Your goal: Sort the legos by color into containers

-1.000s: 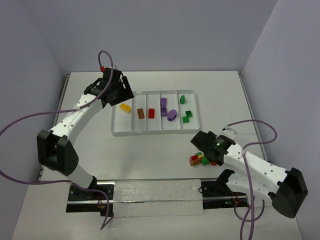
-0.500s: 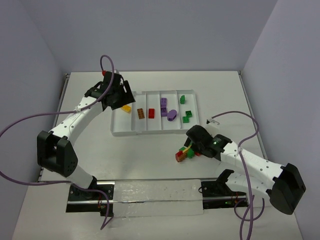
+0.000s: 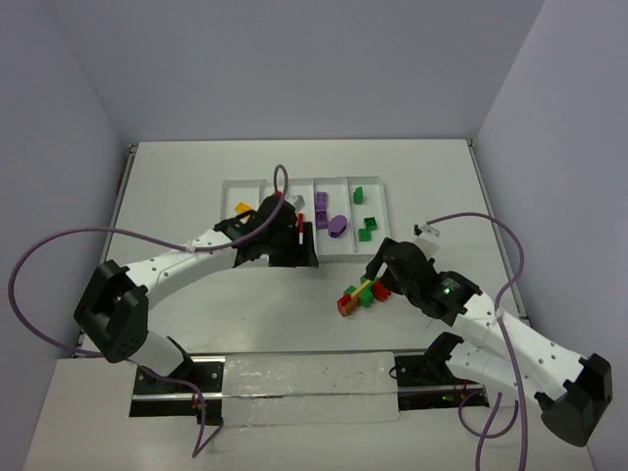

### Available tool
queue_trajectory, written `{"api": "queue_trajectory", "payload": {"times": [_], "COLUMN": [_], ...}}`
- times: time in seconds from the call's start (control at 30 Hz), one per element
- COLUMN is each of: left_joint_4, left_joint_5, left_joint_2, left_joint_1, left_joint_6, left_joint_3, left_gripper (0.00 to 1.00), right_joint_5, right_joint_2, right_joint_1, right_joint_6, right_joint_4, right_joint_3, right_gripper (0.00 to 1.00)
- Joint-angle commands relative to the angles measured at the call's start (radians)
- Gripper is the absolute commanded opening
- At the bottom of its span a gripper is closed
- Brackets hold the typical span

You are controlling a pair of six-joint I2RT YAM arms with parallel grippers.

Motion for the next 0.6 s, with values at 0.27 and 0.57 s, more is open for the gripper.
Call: {"api": "queue_trajectory", "payload": {"times": [0.27, 0.57], "left_joint_4": [0.133, 0.142], "left_joint_5": [0.149, 0.137], "left_joint_2": [0.205, 0.272], "left_joint_1": [-0.202, -0.222], "left_joint_6": [0.166, 0.176], "left_joint_3": [0.055, 0.106], "left_gripper": [0.7, 0.68], "right_joint_5": [-0.101, -0.221], "right_joint_2": [-0.249, -0.292], "right_joint_1": [-0.013, -0.015], "right_joint_6": [0.174, 0.333], "right_joint_4": [-0.055, 0.081], "right_joint_3": [-0.176, -0.328], "right_gripper": [0.85, 0.84]}}
